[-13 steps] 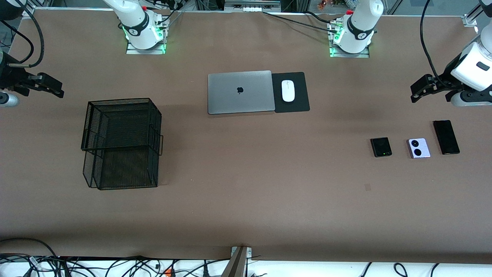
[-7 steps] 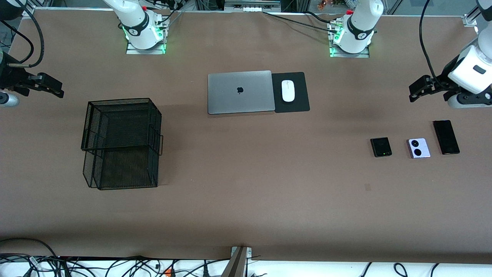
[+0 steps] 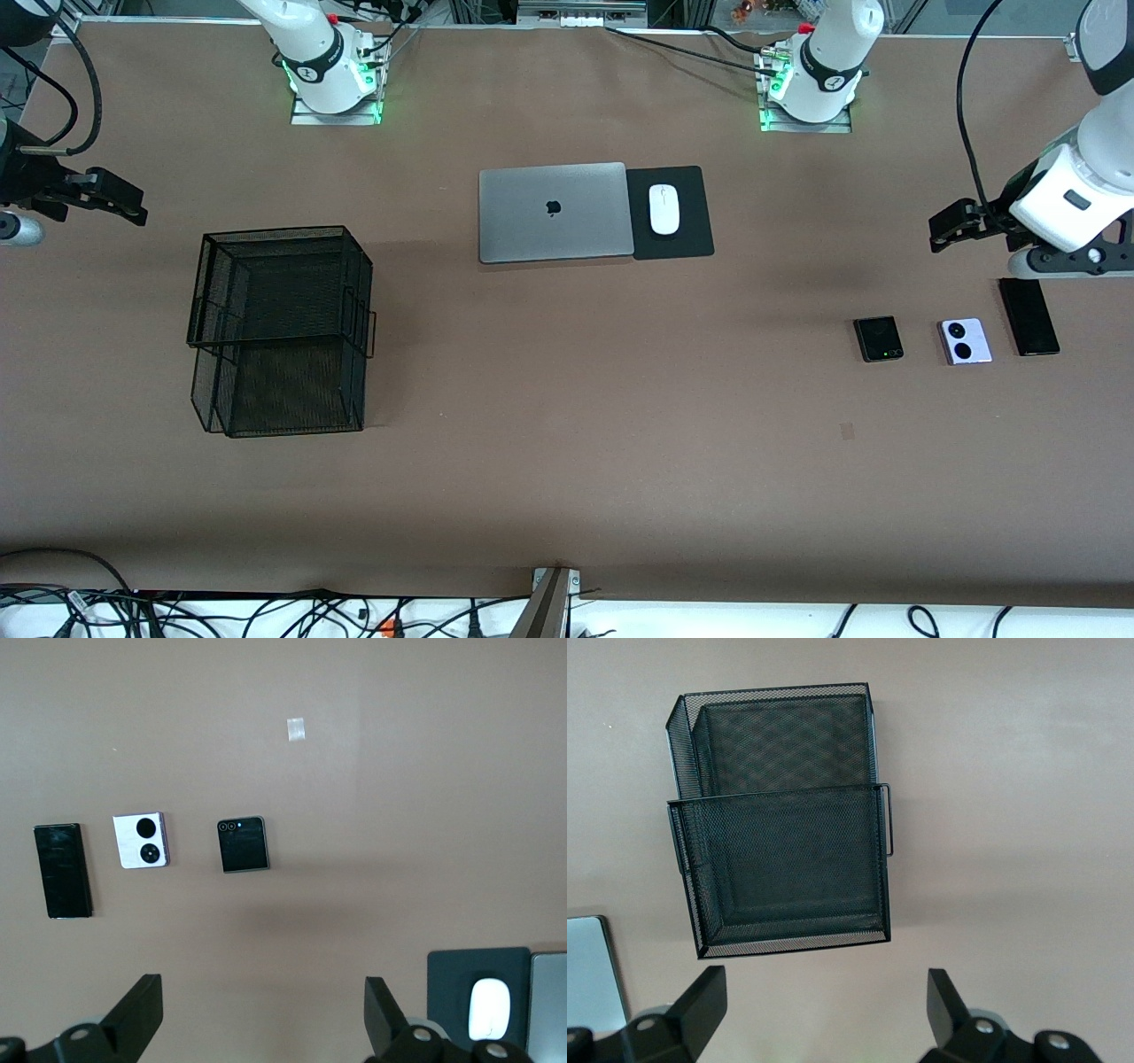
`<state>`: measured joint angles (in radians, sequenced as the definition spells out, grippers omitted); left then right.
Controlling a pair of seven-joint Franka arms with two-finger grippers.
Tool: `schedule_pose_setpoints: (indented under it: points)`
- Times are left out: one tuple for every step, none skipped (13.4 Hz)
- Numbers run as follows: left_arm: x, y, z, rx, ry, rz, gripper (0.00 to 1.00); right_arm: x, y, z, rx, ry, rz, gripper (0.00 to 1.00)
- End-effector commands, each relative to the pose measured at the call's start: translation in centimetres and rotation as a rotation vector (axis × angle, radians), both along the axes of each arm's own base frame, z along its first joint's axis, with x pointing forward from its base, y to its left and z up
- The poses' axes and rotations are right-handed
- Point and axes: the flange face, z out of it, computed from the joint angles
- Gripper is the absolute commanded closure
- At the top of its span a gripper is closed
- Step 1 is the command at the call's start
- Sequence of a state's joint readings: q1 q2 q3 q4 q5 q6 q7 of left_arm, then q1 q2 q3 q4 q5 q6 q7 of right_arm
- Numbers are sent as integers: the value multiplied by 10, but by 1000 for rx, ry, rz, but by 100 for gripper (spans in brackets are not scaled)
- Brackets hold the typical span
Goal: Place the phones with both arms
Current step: 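Reach the left gripper down and grasp the small black flip phone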
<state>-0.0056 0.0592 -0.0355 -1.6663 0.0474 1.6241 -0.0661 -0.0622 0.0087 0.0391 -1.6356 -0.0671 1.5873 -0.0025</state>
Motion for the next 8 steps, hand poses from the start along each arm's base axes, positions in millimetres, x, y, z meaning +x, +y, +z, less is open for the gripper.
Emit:
schedule_pose_setpoints:
  points:
    - [20,22,-31,-17,49,-1,0,-1,3,5,17,-3,-10,0]
    - [26,29,-43,-16,43,3,0,-1,3,4,17,-1,-10,0]
    - [31,31,-58,-15,47,5,0,-1,3,4,17,0,-10,0]
    - [37,39,-77,-12,54,15,0,-1,3,5,17,-3,-10,0]
    - [45,49,-93,0,42,19,0,-1,3,5,19,-3,-10,0]
    - [51,55,-109,-1,37,6,0,-1,3,5,17,-1,-10,0]
    - [56,62,-123,-3,26,0,0,-1,3,5,17,-1,-10,0]
    - [58,66,-143,-7,20,-8,0,-1,3,5,17,-1,-10,0]
